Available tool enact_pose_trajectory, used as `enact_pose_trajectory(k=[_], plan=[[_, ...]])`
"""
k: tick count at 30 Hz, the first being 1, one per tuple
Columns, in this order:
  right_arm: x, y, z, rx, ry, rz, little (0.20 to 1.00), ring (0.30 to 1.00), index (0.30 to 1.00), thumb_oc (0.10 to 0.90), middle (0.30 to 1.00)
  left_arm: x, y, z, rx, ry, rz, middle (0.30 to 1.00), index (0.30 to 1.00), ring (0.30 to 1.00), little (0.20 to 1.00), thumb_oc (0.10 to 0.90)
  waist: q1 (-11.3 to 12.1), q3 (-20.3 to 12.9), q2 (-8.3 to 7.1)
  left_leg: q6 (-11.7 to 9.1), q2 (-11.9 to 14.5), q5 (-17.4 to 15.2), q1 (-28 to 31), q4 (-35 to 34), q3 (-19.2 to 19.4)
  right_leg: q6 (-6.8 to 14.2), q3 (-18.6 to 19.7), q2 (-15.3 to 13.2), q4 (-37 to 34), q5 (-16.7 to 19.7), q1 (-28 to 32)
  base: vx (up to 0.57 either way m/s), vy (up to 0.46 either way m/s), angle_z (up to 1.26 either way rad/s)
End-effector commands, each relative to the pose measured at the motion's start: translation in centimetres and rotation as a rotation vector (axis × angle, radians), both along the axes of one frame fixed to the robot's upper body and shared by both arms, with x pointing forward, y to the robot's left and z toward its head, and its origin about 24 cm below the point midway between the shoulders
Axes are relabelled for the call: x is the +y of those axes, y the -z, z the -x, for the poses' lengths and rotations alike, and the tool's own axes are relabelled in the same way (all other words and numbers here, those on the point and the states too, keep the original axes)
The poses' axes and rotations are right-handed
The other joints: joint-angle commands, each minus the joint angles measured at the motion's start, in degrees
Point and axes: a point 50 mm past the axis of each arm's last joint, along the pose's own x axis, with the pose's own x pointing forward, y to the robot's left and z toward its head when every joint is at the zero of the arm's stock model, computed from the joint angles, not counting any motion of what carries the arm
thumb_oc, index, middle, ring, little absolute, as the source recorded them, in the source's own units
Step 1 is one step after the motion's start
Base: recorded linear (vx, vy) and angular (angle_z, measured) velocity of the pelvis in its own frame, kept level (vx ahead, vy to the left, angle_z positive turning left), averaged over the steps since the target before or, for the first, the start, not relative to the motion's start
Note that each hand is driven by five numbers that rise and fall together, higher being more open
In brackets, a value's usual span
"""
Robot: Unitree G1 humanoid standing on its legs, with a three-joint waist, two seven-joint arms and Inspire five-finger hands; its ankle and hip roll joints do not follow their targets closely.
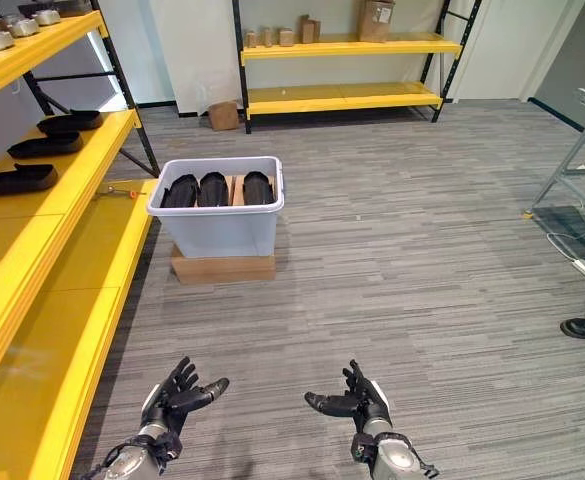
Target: Move parts from the plastic box to the shelf.
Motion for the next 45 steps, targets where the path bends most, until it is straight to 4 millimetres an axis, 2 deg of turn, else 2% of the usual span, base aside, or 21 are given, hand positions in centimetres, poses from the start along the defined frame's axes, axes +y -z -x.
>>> enact_pose_trajectory(k=[1,26,39,45], plan=[[0.4,-3.5,-3.9,-0.225,-0.022,-0.024,1.0,1.0,1.0,0.9,1.0,0.8,-3.3,-3.5,-0.209,-0.008,-0.027,1.0,1.0,1.0,1.0,0.9,0.2,-1.4,-2.35,-6.3,7.5,-0.2,1.1,-0.5,-0.7,5.8,1.2,-6.5,-0.1,0.7,0.7,0.0,0.0,0.0],[0.4,-3.4,-3.8,-0.221,-0.016,-0.014,1.0,1.0,1.0,0.9,1.0,1.2,-3.1,-3.3,-0.199,-0.017,-0.056,1.0,1.0,1.0,1.0,0.9,0.2,-1.3,-2.33,-6.4,7.9,0.0,1.6,-0.5,-0.8,5.4,1.5,-6.0,-0.1,0.3,0.9,0.0,0.0,0.0],[0.4,-3.9,-4.2,-0.239,-0.041,0.015,1.0,1.0,1.0,0.9,1.0,1.3,-3.3,-3.4,-0.202,-0.019,-0.057,1.0,1.0,1.0,1.0,0.9,0.1,-1.0,-2.26,-5.8,7.3,-0.7,2.2,-0.5,-0.8,5.7,2.1,-6.4,0.5,-0.1,1.1,0.0,0.0,0.0],[0.4,-4.9,-5.3,-0.282,-0.078,0.052,1.0,1.0,1.0,0.9,1.0,1.6,-4.1,-4.2,-0.243,-0.027,-0.054,1.0,1.0,1.0,1.0,0.9,0.5,1.0,-2.9,-4.9,7.2,-3.2,-1.2,6.2,-0.5,5.6,2.6,-8.0,6.4,-1.6,-2.1,-0.02,0.023,-0.08]])
